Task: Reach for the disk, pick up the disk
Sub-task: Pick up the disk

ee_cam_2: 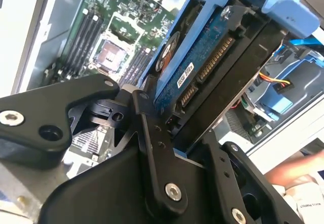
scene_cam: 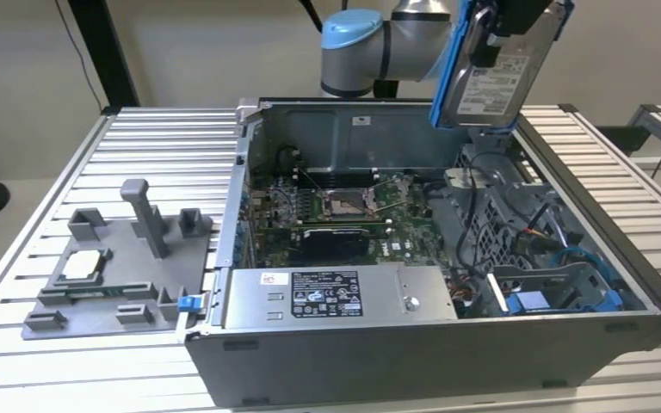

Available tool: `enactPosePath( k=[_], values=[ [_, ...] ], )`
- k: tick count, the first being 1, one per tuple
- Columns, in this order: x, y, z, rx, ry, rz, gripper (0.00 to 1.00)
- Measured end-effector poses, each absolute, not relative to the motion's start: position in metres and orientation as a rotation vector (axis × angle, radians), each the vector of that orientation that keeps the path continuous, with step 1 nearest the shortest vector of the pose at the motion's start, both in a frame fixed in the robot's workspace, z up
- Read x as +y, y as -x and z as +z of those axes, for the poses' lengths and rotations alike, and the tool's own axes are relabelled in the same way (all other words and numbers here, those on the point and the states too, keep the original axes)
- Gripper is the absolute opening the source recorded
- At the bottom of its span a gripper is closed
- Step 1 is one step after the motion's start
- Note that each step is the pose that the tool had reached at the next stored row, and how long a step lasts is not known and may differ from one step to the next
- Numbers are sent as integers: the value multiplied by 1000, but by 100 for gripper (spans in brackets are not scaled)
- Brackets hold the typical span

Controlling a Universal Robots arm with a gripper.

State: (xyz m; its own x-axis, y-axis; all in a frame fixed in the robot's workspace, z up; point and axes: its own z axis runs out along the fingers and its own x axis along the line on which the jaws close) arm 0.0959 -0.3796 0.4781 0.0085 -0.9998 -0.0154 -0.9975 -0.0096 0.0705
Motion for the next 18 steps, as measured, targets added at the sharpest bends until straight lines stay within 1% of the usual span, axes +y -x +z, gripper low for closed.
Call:
enactPosePath(
  k=[18],
  values=[
    [-434, -96, 478, -2183, -2202, -94, 0]
  ],
)
